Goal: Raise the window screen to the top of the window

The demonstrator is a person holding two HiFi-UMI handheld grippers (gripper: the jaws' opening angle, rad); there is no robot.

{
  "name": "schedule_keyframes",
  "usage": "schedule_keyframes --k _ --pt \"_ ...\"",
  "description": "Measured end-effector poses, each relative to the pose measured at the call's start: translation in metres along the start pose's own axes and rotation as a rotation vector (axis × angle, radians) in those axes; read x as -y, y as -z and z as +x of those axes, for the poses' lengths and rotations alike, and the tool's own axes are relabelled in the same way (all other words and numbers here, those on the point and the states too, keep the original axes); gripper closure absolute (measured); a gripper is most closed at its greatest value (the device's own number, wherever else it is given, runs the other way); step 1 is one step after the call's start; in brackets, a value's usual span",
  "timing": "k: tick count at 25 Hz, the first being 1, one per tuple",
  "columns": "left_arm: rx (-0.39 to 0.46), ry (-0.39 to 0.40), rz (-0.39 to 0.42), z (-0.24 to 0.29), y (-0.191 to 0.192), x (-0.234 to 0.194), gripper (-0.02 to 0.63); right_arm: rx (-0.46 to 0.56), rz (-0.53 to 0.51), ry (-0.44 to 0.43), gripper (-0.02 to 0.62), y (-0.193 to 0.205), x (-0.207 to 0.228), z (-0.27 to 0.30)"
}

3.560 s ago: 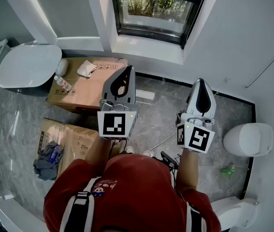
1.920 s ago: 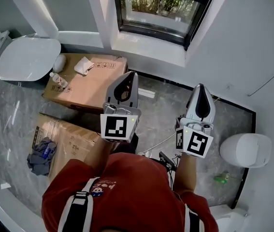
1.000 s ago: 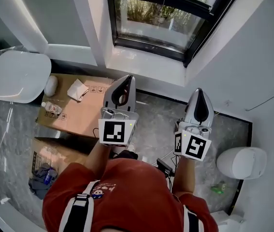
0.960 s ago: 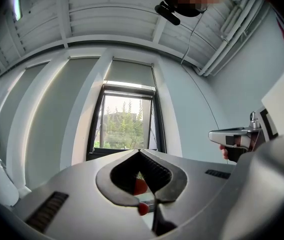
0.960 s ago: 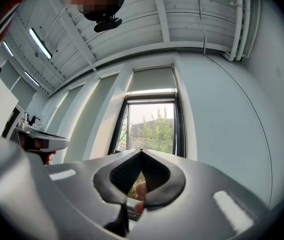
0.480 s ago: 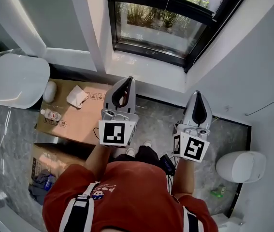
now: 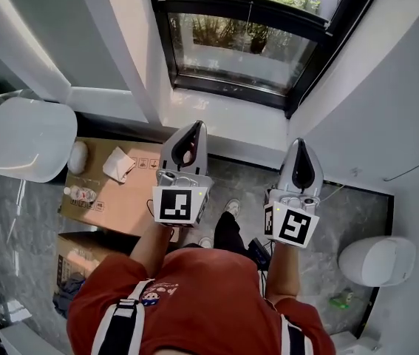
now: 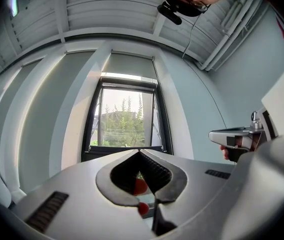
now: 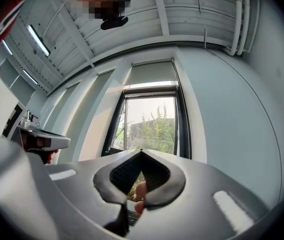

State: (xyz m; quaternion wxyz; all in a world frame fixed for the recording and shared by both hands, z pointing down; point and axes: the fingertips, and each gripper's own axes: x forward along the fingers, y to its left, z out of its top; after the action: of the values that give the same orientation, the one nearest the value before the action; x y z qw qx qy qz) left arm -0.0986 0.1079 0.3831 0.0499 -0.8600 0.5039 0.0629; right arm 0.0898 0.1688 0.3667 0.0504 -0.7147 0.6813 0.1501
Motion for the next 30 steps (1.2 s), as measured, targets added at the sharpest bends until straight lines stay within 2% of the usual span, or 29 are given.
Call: schedule_keyframes --k 5,10,18,24,30 --pt "0.003 0.006 -0.004 0.048 0.003 0.003 0.6 -0.01 0.004 0.003 0.586 0.012 0.023 0.04" --pt "-0.016 -0.032 -0.013 0.092 0.004 -0.003 0.6 -0.01 -0.003 -0.016 0.586 0.022 0.04 0.082" --pt "0.016 -0.035 -0.016 0.169 0.014 0.005 0.6 -0.011 -0.002 -0.035 0.586 0.047 0.08 0.15" --pt "0.004 -0.041 0.003 0.228 0.026 0.015 0.6 -0.018 0.015 -0.047 0.586 0.071 0.111 0.195" --pt "-0.016 -0.046 0.036 0.257 0.029 0.025 0.601 -0.017 0.065 -0.052 0.586 0.088 0.129 0.218"
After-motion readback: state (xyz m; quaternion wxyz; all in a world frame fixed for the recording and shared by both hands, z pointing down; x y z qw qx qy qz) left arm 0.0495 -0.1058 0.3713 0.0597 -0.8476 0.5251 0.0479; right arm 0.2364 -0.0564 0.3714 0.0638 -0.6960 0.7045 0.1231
